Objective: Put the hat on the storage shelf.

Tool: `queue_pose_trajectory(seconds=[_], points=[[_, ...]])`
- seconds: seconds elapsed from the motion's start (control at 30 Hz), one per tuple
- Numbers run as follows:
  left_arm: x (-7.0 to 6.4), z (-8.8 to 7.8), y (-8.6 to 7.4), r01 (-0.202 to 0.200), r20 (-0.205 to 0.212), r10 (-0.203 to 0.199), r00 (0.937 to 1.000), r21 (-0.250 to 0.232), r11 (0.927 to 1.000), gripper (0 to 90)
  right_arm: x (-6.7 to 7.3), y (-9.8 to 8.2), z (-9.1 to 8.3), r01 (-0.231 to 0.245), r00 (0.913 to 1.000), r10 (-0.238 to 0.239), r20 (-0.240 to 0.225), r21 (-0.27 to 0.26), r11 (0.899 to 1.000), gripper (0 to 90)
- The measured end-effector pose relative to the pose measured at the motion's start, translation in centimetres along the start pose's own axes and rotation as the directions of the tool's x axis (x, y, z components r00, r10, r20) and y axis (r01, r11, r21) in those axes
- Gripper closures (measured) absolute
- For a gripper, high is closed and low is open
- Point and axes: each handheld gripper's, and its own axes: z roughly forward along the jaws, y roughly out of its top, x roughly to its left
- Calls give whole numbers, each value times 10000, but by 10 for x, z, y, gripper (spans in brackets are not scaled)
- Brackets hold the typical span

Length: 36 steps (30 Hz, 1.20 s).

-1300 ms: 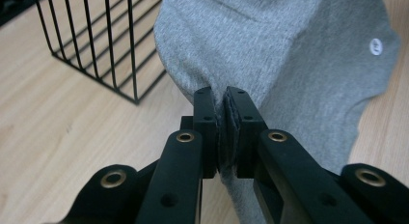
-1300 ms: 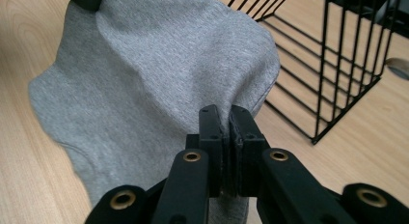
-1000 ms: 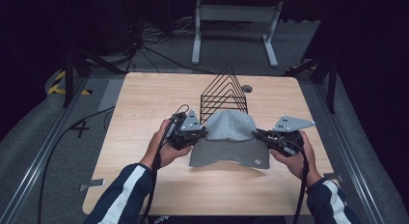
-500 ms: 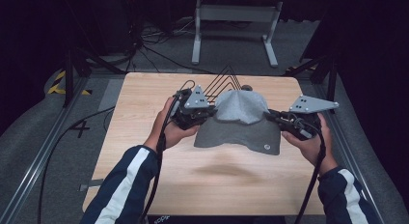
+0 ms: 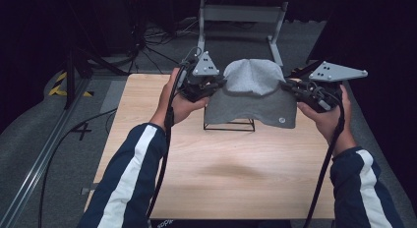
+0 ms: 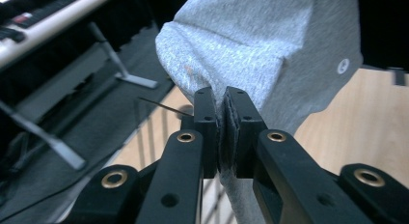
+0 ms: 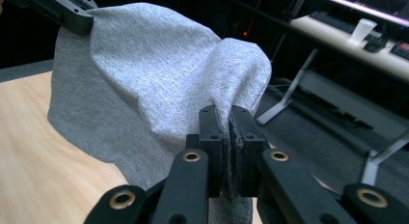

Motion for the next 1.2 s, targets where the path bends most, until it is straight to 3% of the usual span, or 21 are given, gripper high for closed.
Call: queue_pose_trajectory(seconds=[0.3,0.47,0.6,0.93,1.2], points=[[27,-2,18,357,-612,-385,9974,-463,9983,845,-16,25,16,151,9998,-148,110,-277,9995,853],[40,-4,29,232,-1023,-273,9944,-410,9989,846,-24,34,24,30,9999,-24,147,-412,9991,852],[48,-2,32,495,-1179,-546,9915,-453,9977,846,-26,39,31,-26,9997,36,239,-388,9992,852],[62,11,24,831,-1270,-872,9881,-370,9959,845,-32,44,56,-150,9993,155,342,-153,9998,853],[69,25,8,1240,-1354,-1289,9824,-439,9913,845,-38,40,73,-357,9988,360,335,-91,9993,852]])
